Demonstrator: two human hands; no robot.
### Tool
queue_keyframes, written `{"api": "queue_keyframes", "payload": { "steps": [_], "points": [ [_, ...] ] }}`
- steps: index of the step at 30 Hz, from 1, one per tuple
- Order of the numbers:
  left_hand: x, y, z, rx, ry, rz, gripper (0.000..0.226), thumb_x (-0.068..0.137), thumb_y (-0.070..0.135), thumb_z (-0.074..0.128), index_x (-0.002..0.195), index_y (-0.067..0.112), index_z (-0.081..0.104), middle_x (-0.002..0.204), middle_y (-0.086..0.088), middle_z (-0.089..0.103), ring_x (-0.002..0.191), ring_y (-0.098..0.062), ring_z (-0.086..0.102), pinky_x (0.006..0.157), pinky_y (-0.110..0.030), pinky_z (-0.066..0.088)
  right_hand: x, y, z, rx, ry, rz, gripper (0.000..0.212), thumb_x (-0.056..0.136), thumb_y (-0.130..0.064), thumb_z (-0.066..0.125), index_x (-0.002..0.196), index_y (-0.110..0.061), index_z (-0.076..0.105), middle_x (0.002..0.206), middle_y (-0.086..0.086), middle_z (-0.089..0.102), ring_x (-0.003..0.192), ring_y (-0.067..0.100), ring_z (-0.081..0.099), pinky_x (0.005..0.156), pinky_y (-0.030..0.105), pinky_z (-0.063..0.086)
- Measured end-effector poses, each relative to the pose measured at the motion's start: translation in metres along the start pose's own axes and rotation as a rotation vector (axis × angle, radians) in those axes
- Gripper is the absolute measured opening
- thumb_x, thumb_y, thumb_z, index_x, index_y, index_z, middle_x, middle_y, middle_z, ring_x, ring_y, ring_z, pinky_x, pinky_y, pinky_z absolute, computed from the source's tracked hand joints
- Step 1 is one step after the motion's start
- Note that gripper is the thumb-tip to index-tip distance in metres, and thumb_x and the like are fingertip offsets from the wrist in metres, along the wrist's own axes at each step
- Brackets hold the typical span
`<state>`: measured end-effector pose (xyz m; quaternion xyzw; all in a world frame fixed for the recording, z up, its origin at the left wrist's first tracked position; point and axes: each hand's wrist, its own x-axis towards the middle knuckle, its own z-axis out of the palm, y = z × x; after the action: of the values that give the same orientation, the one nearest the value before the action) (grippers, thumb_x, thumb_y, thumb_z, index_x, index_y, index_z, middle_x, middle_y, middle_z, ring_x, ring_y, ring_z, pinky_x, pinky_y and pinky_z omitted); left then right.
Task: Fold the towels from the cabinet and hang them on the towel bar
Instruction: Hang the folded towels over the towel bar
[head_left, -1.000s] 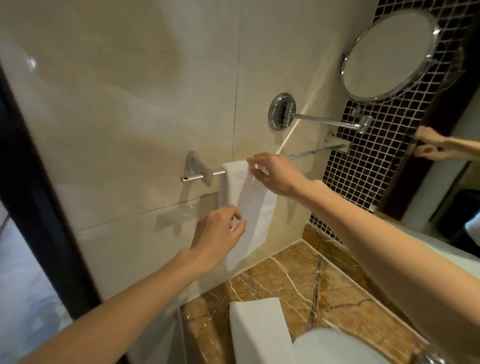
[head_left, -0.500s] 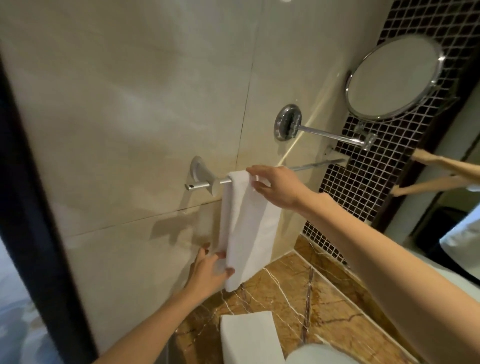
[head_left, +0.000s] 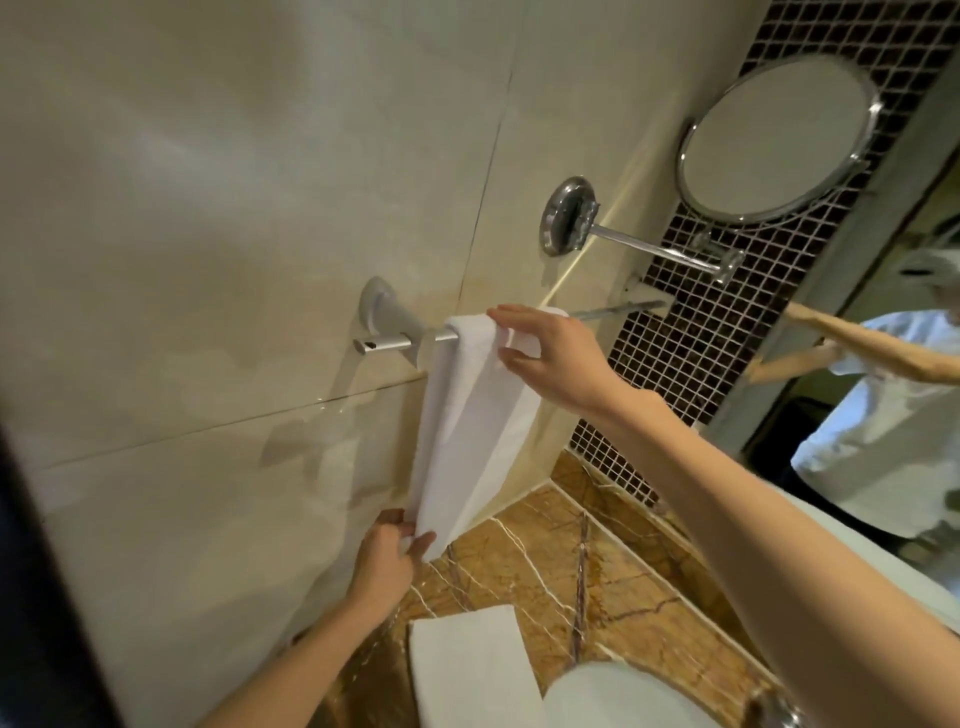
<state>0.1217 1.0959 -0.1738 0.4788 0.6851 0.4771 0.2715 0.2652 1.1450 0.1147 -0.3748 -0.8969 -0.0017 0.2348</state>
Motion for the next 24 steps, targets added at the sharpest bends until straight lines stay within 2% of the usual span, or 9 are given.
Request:
{"api": "queue_keyframes", "payload": {
  "steps": [3,5,9,12,16,19,21,23,24],
  "points": [
    [0.001,-0.002,0.000,-0.060,0.003,-0.031,0.031,0.085,0.020,0.069,0.106,-0.002,0.061,0.102,-0.010,0.068,0.087,-0.021,0.063,0.064,-0.012,0.043,-0.006,-0.003,0.008,0.040,0.063,0.012,0.047,0.090,-0.008,0.058,0.136,-0.013,0.053,0.143,0.004,0.050,0.133,0.021,0.045,0.109,0.028,0.030],
    [0.002,-0.005,0.000,-0.097,-0.006,-0.046,0.030,0.086,0.021,0.069,0.105,-0.001,0.064,0.102,-0.008,0.068,0.086,-0.019,0.063,0.062,-0.011,0.041,-0.009,-0.006,0.013,0.047,0.114,0.035,0.047,0.088,-0.003,0.056,0.135,-0.010,0.053,0.141,0.006,0.052,0.132,0.021,0.045,0.108,0.025,0.027],
    [0.006,-0.008,0.004,-0.198,-0.010,-0.065,0.022,0.085,0.011,0.068,0.100,-0.004,0.066,0.098,-0.014,0.067,0.081,-0.022,0.058,0.073,-0.027,0.046,-0.001,-0.011,0.017,0.017,0.163,0.047,0.048,0.085,0.004,0.048,0.130,-0.010,0.056,0.131,0.008,0.059,0.122,0.025,0.053,0.106,0.041,0.042],
    [0.002,-0.014,0.007,-0.194,-0.003,-0.011,0.016,0.085,0.004,0.065,0.101,0.000,0.066,0.094,-0.013,0.068,0.085,-0.028,0.062,0.075,-0.036,0.051,0.011,-0.011,0.014,-0.008,0.100,0.048,0.045,0.086,0.002,0.043,0.127,-0.007,0.058,0.128,0.013,0.062,0.119,0.031,0.056,0.102,0.052,0.043],
    [-0.004,-0.024,0.012,-0.013,0.101,0.055,0.008,0.088,0.011,0.060,0.085,0.018,0.059,0.080,0.000,0.060,0.075,-0.017,0.057,0.067,-0.025,0.049,0.016,-0.009,0.017,-0.036,0.079,0.052,0.040,0.085,-0.002,0.043,0.114,-0.016,0.066,0.110,0.010,0.070,0.106,0.034,0.061,0.093,0.056,0.046],
    [-0.008,-0.028,0.017,-0.314,0.190,-0.116,0.025,0.090,0.026,0.051,0.068,0.017,0.060,0.069,-0.002,0.055,0.065,-0.015,0.063,0.065,-0.030,0.052,0.017,-0.009,0.017,-0.026,0.079,0.044,0.042,0.084,-0.003,0.043,0.114,-0.020,0.067,0.110,0.008,0.070,0.105,0.033,0.062,0.091,0.057,0.047],
    [-0.009,-0.027,0.019,-0.471,0.157,-0.183,0.014,0.089,0.024,0.054,0.087,0.016,0.065,0.072,-0.004,0.055,0.065,-0.015,0.064,0.067,-0.033,0.052,0.018,-0.007,0.016,-0.021,0.080,0.044,0.041,0.082,-0.003,0.043,0.110,-0.017,0.068,0.107,0.009,0.071,0.103,0.034,0.061,0.090,0.056,0.048],
    [-0.005,-0.032,0.023,-0.263,0.132,-0.103,0.027,0.087,0.020,0.062,0.113,0.023,0.059,0.082,0.002,0.057,0.077,-0.013,0.060,0.075,-0.029,0.052,0.017,-0.008,0.015,-0.021,0.077,0.045,0.042,0.079,-0.003,0.043,0.110,-0.016,0.068,0.107,0.010,0.070,0.105,0.035,0.061,0.091,0.056,0.047],
    [-0.005,-0.031,0.024,-0.114,0.093,-0.031,0.034,0.085,0.022,0.066,0.117,0.028,0.055,0.090,0.007,0.059,0.083,-0.008,0.059,0.077,-0.025,0.051,0.017,-0.008,0.015,-0.019,0.073,0.045,0.043,0.078,-0.003,0.044,0.111,-0.017,0.068,0.108,0.011,0.070,0.106,0.036,0.060,0.092,0.056,0.046]
  ]
}}
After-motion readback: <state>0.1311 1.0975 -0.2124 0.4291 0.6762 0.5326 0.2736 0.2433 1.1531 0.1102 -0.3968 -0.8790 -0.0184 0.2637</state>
